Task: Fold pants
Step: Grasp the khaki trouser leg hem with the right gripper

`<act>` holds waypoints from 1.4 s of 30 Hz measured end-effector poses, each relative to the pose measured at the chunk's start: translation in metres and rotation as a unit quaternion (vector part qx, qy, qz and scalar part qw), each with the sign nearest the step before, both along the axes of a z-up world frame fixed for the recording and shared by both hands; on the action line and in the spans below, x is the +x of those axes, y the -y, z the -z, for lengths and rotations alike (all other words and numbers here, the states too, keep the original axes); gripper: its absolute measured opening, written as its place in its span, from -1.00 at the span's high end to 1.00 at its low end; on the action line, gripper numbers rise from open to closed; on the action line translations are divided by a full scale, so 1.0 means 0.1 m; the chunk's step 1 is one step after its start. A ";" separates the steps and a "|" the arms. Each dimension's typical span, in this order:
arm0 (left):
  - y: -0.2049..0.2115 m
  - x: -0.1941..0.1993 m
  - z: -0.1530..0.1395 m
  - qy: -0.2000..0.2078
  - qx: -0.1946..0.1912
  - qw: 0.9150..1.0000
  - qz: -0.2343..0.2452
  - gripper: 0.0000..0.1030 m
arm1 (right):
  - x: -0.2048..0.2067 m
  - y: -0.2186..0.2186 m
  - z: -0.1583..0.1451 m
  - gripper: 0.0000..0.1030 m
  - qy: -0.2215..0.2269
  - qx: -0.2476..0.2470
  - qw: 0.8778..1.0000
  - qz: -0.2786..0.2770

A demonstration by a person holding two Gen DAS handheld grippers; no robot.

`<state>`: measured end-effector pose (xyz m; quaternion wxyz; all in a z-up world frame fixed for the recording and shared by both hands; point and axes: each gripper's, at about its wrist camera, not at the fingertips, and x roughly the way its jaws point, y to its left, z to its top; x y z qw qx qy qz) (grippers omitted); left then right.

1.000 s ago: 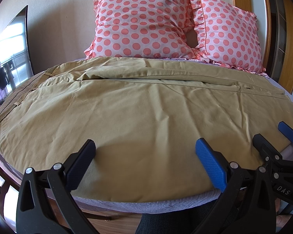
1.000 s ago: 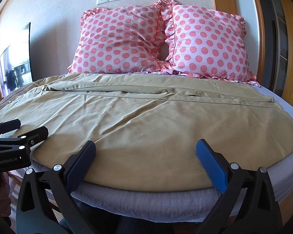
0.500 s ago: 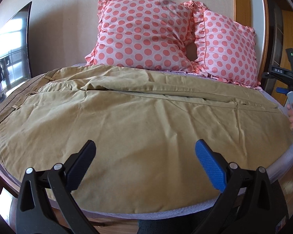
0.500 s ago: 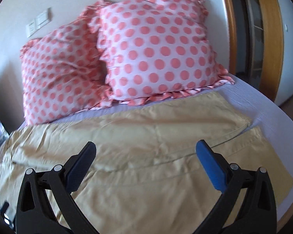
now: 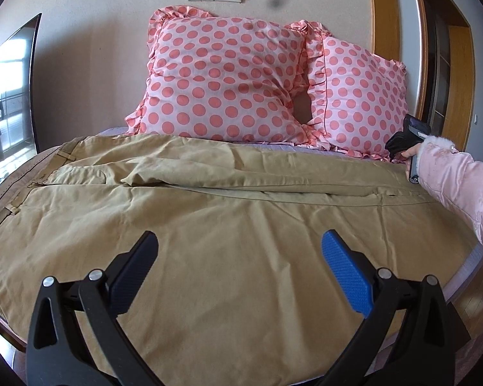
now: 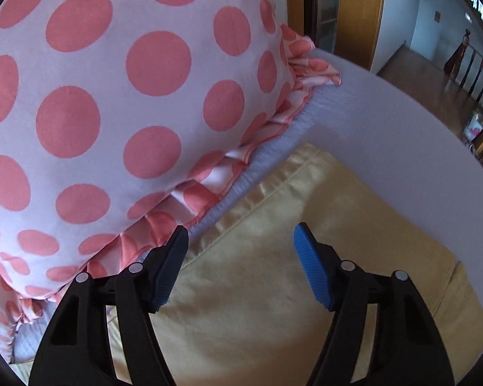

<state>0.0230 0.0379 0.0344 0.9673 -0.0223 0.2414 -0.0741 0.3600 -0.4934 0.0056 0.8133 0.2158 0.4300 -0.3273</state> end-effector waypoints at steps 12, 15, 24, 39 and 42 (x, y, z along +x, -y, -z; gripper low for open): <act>-0.13 -0.02 0.10 -0.022 -0.049 0.998 0.014 -0.96 | -0.92 0.45 -0.11 0.92 0.178 0.057 0.982 -0.040; -0.17 -0.06 0.08 -0.018 -0.058 0.998 0.012 -0.96 | -1.68 0.37 -0.31 0.92 0.256 0.078 0.960 -0.078; -0.34 0.01 -0.06 -0.016 -0.111 0.994 -0.010 -0.96 | -3.45 -0.04 0.04 0.92 0.270 0.182 0.942 -0.084; -1.09 0.48 -0.41 -0.072 -0.174 0.980 -0.061 -0.96 | -3.41 0.06 0.25 0.97 0.333 0.241 0.909 -0.070; -1.16 0.74 -0.50 -0.083 -0.188 0.976 -0.068 -0.96 | -3.62 0.15 0.12 0.97 0.383 0.205 0.897 -0.081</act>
